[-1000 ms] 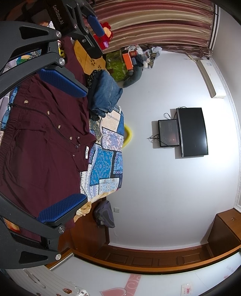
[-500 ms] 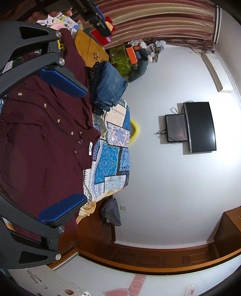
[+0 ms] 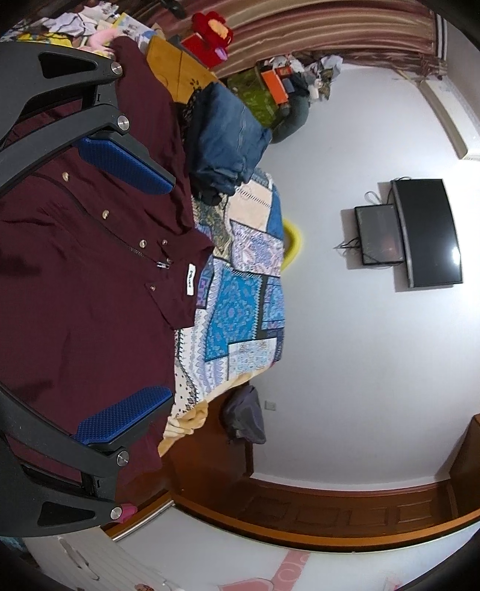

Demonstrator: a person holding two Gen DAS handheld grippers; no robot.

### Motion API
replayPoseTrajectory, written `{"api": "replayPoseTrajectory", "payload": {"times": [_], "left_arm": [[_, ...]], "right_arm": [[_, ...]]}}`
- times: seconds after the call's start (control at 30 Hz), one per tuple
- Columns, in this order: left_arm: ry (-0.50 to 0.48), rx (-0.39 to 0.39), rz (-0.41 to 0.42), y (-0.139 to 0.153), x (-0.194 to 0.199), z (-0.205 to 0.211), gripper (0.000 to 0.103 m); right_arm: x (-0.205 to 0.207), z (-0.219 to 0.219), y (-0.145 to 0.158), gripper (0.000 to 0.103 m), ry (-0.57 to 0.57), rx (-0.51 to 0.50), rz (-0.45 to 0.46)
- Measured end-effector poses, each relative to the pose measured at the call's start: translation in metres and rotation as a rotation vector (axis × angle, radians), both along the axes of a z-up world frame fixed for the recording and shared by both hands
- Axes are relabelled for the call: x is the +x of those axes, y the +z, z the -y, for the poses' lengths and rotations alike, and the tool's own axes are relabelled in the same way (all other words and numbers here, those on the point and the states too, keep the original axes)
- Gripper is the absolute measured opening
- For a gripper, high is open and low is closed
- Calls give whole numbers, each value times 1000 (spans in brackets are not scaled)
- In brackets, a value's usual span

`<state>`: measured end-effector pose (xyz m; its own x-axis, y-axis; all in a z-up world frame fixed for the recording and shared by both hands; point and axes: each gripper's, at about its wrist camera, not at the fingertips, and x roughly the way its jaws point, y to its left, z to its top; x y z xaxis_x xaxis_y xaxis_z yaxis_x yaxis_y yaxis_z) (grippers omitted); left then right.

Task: Fold large clothes
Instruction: 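Grasp the maroon shirt sleeve with the left tool and lift it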

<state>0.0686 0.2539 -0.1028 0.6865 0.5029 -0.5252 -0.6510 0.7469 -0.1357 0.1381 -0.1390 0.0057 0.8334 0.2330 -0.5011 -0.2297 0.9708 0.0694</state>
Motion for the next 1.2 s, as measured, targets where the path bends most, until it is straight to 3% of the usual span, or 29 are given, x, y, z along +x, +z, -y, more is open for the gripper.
{"api": "replayPoseTrajectory", "payload": {"times": [0.17,0.33,0.4,0.53,0.6,0.67,0.73,0.77,0.8,0.9,1.0,1.13,1.2], "left_arm": [[56,-128,-73,-46,3,-45,103],[89,-400,-99,-106,4,-95,101],[83,-491,-94,-125,4,-104,96],[14,-754,-28,-168,15,-130,87],[19,-835,24,-181,17,-140,84],[33,-869,77,-189,19,-147,84],[64,-872,91,-195,26,-159,84],[77,-869,86,-196,29,-163,78],[96,-852,72,-198,33,-167,63],[166,-750,-4,-196,48,-175,39],[207,-589,-65,-176,60,-172,15],[189,-364,-127,-134,78,-152,7],[157,-296,-117,-109,81,-141,6]], "right_arm": [[23,-2,-13,103,-6,-11,-73],[43,-7,-32,103,-10,-17,-176],[48,-8,-40,103,-8,-10,-216],[55,-17,-54,103,-2,-31,-270],[57,-22,-58,103,4,-49,-279],[58,-27,-60,103,11,-68,-285],[58,-29,-61,103,16,-76,-287],[59,-30,-62,103,18,-77,-291],[60,-31,-62,103,20,-76,-295],[63,-35,-64,103,23,-75,-306],[62,-35,-63,103,20,-84,-305],[61,-32,-60,103,10,-86,-298],[60,-28,-57,103,3,-77,-293]]}}
